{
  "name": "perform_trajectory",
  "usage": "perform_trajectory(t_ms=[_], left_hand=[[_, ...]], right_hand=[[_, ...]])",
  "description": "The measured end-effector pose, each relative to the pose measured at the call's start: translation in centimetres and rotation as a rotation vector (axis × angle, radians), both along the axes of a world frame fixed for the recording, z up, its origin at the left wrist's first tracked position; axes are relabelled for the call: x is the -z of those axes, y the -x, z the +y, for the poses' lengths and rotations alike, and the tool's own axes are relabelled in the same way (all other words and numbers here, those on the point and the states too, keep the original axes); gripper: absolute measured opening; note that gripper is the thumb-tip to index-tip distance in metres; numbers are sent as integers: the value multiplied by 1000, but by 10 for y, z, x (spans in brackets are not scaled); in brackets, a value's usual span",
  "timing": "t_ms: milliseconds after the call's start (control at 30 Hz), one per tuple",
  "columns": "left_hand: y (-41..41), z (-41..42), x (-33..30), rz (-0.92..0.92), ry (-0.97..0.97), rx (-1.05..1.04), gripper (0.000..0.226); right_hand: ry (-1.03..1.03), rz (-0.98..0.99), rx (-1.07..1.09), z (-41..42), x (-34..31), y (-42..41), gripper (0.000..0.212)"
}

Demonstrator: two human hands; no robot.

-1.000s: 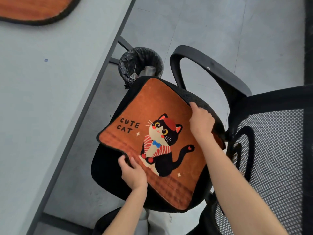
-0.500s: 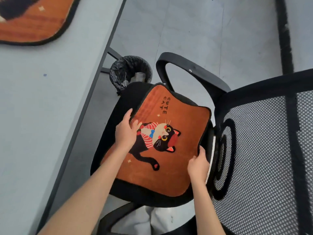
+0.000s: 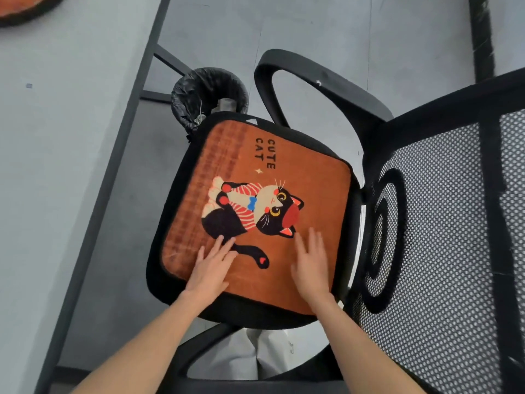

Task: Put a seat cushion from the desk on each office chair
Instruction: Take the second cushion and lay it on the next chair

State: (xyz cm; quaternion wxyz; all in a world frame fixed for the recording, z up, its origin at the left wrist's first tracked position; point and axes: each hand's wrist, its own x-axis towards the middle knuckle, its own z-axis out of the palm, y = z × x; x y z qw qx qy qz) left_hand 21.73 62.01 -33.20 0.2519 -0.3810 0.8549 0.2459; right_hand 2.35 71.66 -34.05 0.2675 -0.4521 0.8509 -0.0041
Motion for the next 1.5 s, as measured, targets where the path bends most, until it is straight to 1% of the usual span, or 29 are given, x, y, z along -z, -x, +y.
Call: perform_trajectory(t_ms=[67, 100, 200, 333, 400, 467, 600, 700, 733, 767, 800, 833, 867, 933, 1033, 1267, 1367, 1500], left_hand=[[-4, 0, 2, -3, -50, 152, 65], [-5, 1, 3, -13, -55, 198, 65], [-8, 2, 4, -26, -40, 249, 57], [-11, -2, -1, -19, -62, 317, 29], [-14, -2, -1, -10, -96, 310, 27], [-15, -3, -3, 12, -128, 268, 26], [-15, 7, -11, 100, -199, 79, 16], [-20, 22, -6, 94, -203, 56, 17], [-23, 27, -3, 111, -170, 102, 16], [-26, 30, 0, 87, -134, 160, 17], [-28, 31, 0, 43, -105, 189, 27], [-28, 32, 1, 11, -34, 194, 38], [-28, 33, 4, 23, 18, 175, 44], [-28, 35, 5, 69, -14, 164, 46], [-24, 34, 0, -35, -18, 160, 50], [-18, 29, -5, -131, 6, 174, 44], [-17, 29, -6, -139, 1, 156, 43], [-21, 37, -4, -121, -48, 105, 38]], right_hand=[[-62, -98, -246, 2, 1, -19, 68], [-111, -125, -303, 3, 1, -28, 68], [-190, -137, -333, 7, 5, -46, 78], [-215, -170, -426, 14, 5, -53, 95], [-216, -169, -451, 18, 5, -54, 96], [-220, -161, -473, 18, 6, -54, 91], [-260, -153, -509, 16, 1, -46, 78], [-294, -149, -532, 20, -1, -41, 74], [-311, -146, -535, 21, -2, -42, 74], [-329, -145, -534, 22, -2, -44, 74], [-343, -145, -528, 23, -2, -45, 75], [-352, -147, -522, 22, -2, -46, 75], [-362, -154, -520, 22, -3, -46, 75], [-380, -176, -518, 20, -3, -45, 79], [-396, -189, -505, 22, -5, -46, 80], [-385, -160, -490, 30, -6, -54, 73], [-396, -168, -480, 29, -6, -57, 73], [-361, -186, -464, 33, -3, -57, 64]])
